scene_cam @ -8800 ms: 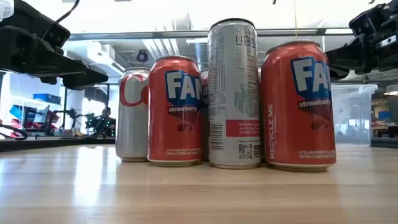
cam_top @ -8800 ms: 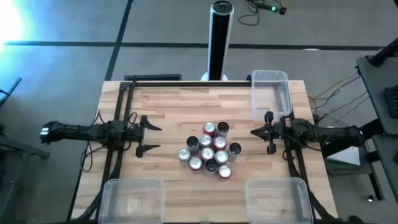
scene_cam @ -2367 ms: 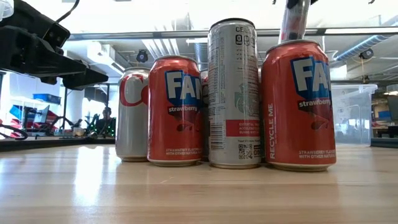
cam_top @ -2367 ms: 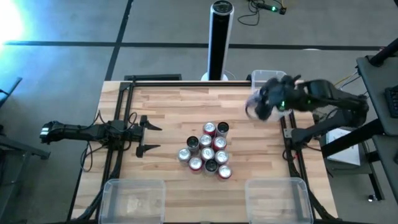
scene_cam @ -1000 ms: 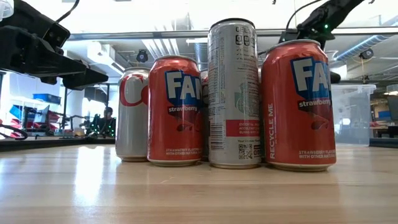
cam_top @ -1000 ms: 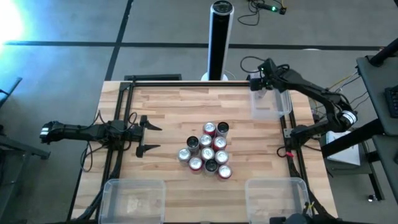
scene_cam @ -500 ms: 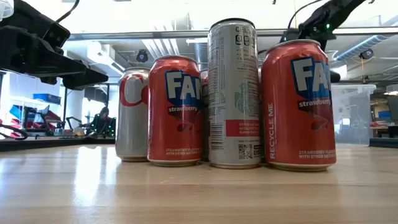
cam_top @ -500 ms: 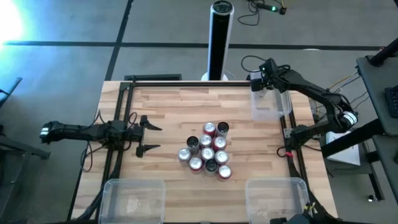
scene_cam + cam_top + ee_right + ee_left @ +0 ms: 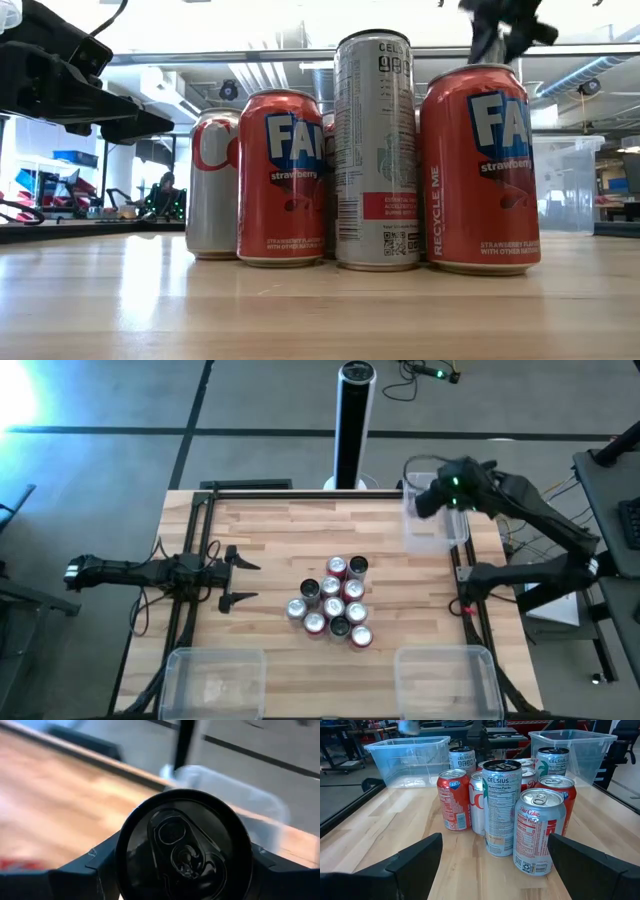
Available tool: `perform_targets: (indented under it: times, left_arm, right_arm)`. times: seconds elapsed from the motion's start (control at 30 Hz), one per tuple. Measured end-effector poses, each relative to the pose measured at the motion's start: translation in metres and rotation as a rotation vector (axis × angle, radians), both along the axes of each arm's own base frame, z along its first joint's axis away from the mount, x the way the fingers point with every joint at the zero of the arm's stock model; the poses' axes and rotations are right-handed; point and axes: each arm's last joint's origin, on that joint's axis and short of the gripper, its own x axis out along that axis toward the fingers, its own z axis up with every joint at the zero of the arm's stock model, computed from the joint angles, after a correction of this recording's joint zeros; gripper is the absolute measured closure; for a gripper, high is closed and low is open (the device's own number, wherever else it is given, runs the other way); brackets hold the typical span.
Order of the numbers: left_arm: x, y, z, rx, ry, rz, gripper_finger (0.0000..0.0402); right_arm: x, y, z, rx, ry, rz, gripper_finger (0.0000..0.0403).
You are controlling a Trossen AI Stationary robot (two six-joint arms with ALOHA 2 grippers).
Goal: Sort soda cans
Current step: Put the white-pink soda can into the top right white bin
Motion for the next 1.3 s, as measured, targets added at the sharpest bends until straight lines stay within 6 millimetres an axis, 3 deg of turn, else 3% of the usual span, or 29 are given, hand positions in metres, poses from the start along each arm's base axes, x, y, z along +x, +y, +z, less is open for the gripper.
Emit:
perform_targets:
  times: [0.17, 0.37, 0.47, 0.93, 1.13, 1.3]
  left_arm:
    - [0.0, 0.0, 0.0, 0.0, 0.0, 0.0, 0.0055]
    - [0.0, 0.0, 0.0, 0.0, 0.0, 0.0, 0.0055]
    - [0.0, 0.0, 0.0, 0.0, 0.0, 0.0, 0.0055]
    - [0.0, 0.0, 0.0, 0.0, 0.0, 0.0, 0.0055]
    - [0.001, 0.0, 0.005, -0.098, -0.048, 0.017, 0.0055]
    - [0.001, 0.0, 0.006, -0.105, -0.059, 0.017, 0.0055]
  right_arm:
    - [0.021, 0.045, -0.011, 0.069, -0.025, 0.197, 0.015]
    - [0.059, 0.103, -0.045, 0.091, 0.148, 0.513, 0.015]
    - [0.067, 0.122, -0.067, 0.078, 0.262, 0.578, 0.015]
    - [0.083, 0.131, -0.143, 0.047, 0.22, 0.583, 0.0147]
    - [0.089, 0.136, -0.156, 0.0, 0.258, 0.625, 0.0141]
    - [0.098, 0.156, -0.154, 0.013, 0.263, 0.717, 0.0143]
